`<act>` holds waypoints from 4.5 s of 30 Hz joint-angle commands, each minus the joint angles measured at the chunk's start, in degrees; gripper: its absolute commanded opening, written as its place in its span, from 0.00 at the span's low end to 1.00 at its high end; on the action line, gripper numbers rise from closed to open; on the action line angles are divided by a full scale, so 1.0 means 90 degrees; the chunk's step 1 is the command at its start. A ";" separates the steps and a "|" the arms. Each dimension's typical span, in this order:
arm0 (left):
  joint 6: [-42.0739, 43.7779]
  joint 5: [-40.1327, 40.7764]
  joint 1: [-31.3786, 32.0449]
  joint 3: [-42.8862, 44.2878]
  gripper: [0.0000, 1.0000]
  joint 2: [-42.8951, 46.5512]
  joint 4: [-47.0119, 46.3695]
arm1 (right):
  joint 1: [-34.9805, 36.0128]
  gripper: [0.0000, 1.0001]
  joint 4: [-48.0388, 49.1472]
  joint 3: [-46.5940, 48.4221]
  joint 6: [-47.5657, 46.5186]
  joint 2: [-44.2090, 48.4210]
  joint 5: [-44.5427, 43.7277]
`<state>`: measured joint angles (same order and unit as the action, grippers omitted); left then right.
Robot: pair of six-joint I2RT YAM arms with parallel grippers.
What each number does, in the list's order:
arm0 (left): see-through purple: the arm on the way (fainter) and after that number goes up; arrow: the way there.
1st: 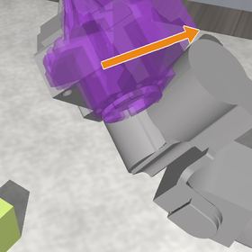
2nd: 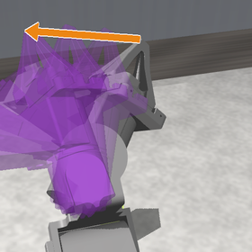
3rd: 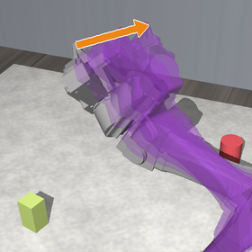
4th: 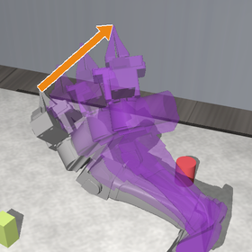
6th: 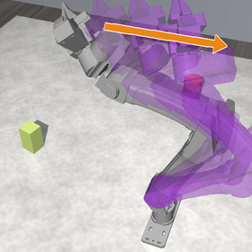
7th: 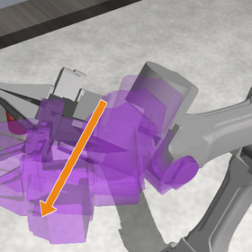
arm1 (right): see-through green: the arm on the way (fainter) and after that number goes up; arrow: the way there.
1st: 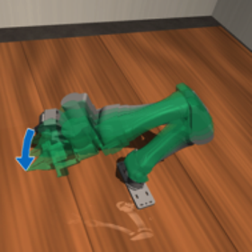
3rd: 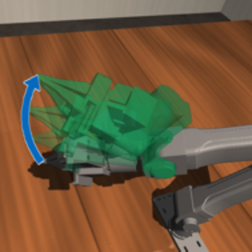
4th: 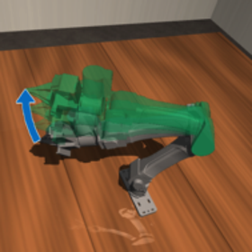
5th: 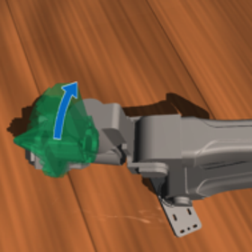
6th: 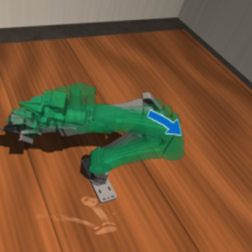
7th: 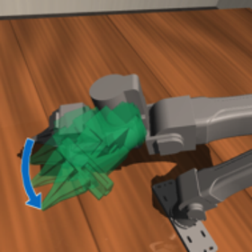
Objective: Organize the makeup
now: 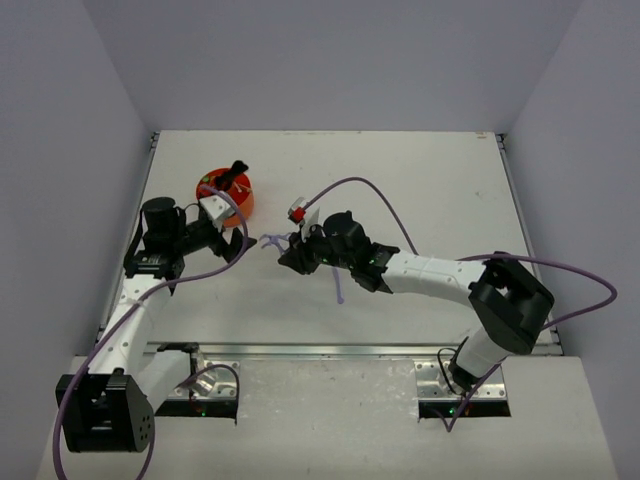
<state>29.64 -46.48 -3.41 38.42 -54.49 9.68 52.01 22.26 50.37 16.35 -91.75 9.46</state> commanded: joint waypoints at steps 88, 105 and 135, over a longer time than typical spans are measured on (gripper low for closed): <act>-0.1076 -0.0024 0.0952 0.1746 0.68 -0.1161 0.1004 | 0.1174 0.00 0.2732 -0.0507 -1.0761 -0.0646 -0.2134; -0.1433 -0.0079 0.1024 0.1667 0.00 -0.1179 0.0897 | 0.1292 0.00 0.2839 -0.0555 -1.0891 -0.0843 -0.2217; -0.1870 0.2013 0.0684 -0.0054 0.00 -0.1363 -0.4584 | 0.1350 0.99 0.2770 -0.2968 -0.5248 0.2851 -0.3105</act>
<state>11.76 -28.39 4.04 41.10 -66.55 -14.05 63.64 48.79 26.38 -42.08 -70.02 -20.76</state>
